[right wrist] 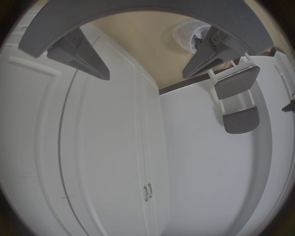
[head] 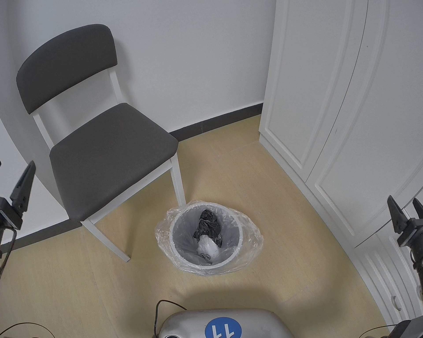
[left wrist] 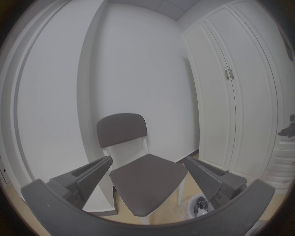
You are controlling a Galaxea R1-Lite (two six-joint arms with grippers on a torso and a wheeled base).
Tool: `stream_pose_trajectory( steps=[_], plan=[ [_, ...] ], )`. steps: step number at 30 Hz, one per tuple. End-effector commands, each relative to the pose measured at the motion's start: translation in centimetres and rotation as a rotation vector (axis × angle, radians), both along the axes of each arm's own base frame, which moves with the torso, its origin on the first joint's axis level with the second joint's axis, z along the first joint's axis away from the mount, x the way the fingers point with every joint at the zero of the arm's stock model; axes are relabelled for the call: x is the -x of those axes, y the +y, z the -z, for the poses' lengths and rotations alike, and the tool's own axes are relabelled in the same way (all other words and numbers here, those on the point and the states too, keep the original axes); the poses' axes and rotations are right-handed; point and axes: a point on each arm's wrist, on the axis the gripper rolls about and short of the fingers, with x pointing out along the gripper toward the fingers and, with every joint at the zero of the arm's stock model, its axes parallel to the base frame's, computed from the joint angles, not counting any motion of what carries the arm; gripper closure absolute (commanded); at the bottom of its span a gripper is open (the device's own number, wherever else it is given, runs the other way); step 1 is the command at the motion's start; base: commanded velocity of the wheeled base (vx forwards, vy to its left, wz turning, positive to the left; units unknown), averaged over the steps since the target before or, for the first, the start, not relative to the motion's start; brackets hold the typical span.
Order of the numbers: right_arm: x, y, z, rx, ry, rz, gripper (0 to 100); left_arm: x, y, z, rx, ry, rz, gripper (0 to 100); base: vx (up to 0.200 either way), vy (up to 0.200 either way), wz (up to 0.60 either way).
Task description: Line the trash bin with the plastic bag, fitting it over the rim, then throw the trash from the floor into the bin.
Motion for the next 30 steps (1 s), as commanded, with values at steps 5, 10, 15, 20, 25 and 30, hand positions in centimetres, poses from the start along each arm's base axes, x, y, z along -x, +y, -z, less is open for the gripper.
stream_pose_trajectory(
  steps=[5, 10, 15, 20, 25, 30],
  plan=[
    [6.7, -2.9, -2.0, 0.003, -0.176, 0.083, 0, 4.0, 1.3, -2.2, 0.037, -0.144, -0.039, 0, 0.0, 0.0, 0.0],
    [7.6, -3.3, -2.5, 0.005, -0.21, 0.137, 0, 4.7, 1.5, -1.2, 0.029, -0.119, -0.039, 0, 0.0, 0.0, 0.0],
    [8.7, -3.6, -2.2, 0.002, -0.253, 0.159, 0, 5.4, 1.8, -0.8, 0.027, -0.124, -0.058, 0, 0.0, 0.0, 0.0],
    [10.8, -3.9, -1.2, -0.005, -0.305, 0.183, 0, 6.5, 2.1, -0.7, 0.029, -0.15, -0.094, 0, 0.0, 0.0, 0.0],
    [12.8, -4.0, 0.2, 0.006, -0.325, 0.232, 0, 7.7, 2.4, -0.2, 0.034, -0.186, -0.123, 0, 0.0, 0.0, 0.0],
    [14.3, -3.6, 1.7, 0.044, -0.345, 0.228, 0, 9.4, 2.6, 0.6, 0.037, -0.206, -0.144, 0, 0.0, 0.0, 0.0]
  ],
)
